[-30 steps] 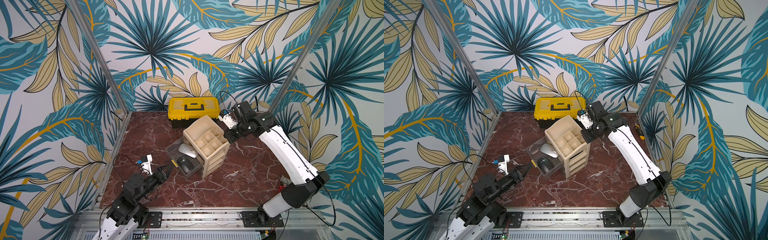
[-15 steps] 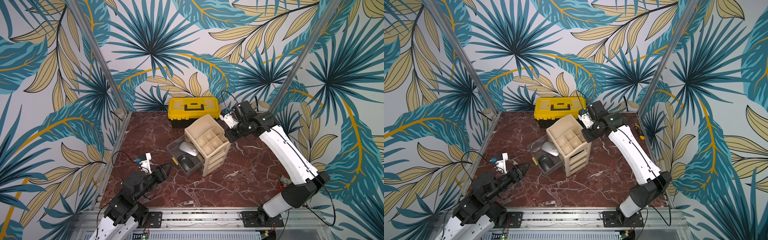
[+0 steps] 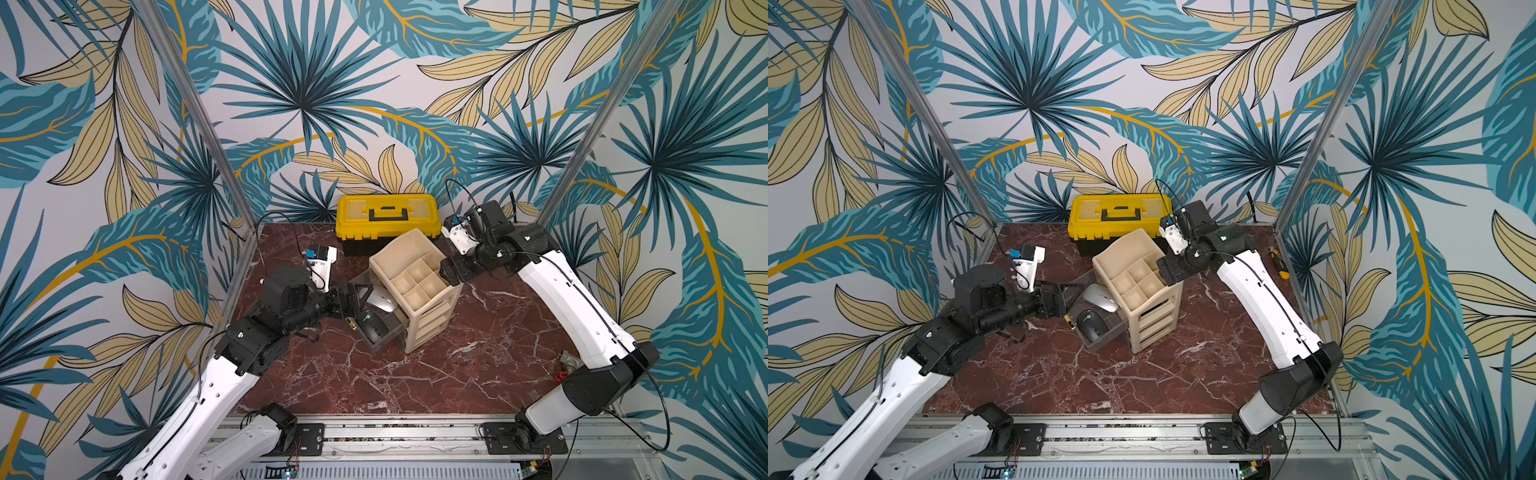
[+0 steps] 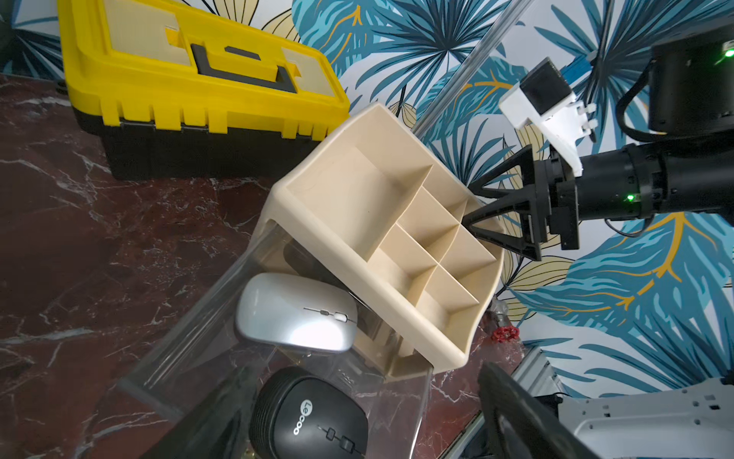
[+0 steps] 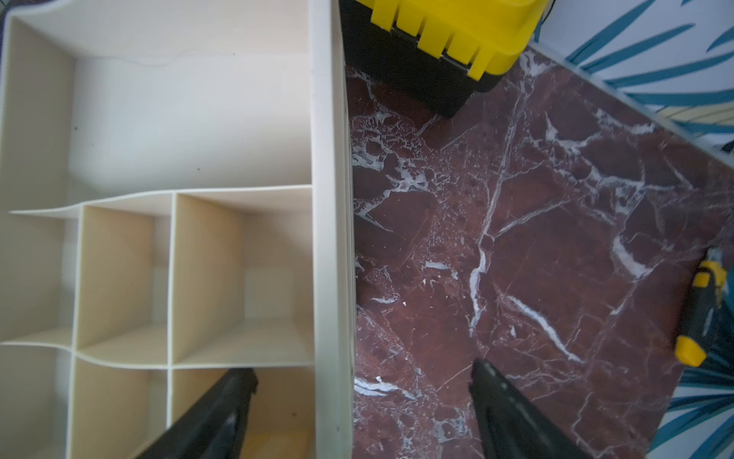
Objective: Take the mice out of the drawer
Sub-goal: Pick up the mouse from the drawer.
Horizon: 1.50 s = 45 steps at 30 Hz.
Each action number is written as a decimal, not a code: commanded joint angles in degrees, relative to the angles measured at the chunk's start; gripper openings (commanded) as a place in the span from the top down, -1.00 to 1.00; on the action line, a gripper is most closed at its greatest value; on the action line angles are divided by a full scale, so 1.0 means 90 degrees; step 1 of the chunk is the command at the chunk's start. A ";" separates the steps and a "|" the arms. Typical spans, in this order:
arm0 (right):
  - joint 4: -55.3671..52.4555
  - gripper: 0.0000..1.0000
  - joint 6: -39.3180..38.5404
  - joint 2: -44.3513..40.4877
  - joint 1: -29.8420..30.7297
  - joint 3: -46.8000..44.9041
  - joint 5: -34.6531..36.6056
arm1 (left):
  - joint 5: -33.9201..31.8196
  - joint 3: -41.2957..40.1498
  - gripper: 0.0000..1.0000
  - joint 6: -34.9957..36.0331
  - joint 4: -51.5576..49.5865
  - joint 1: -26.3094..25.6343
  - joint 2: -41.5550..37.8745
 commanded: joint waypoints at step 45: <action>0.0611 -0.99 0.0159 -0.1349 -0.0439 -0.0813 0.0750 | 0.0323 0.1689 -0.73 0.3773 -0.1382 0.0418 0.2218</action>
